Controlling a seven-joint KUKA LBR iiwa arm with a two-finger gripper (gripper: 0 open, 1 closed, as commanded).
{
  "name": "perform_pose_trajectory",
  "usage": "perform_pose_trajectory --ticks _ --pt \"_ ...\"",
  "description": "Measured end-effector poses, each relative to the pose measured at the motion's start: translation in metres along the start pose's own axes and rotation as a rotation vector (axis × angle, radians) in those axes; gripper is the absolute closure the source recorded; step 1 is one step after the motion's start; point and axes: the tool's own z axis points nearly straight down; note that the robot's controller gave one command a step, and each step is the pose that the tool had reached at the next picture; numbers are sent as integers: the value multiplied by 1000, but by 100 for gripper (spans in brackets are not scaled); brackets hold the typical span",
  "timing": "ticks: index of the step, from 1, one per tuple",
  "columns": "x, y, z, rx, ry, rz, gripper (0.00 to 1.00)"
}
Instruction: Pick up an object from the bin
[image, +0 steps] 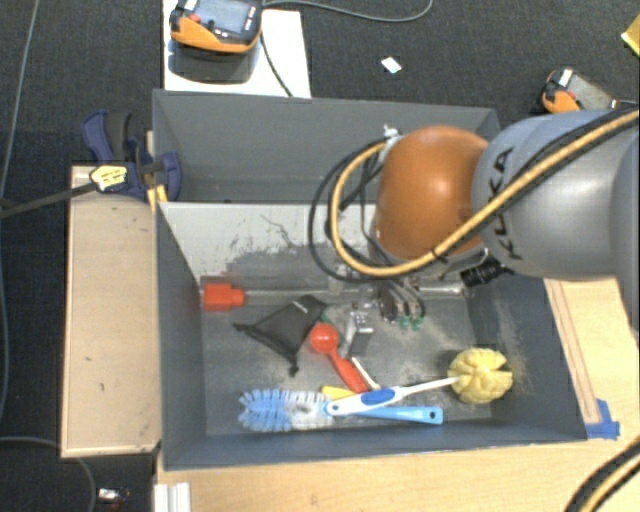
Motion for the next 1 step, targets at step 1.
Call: perform_pose_trajectory --ticks 1 --pt "-2 -1 -5 -1 -8 4 0"
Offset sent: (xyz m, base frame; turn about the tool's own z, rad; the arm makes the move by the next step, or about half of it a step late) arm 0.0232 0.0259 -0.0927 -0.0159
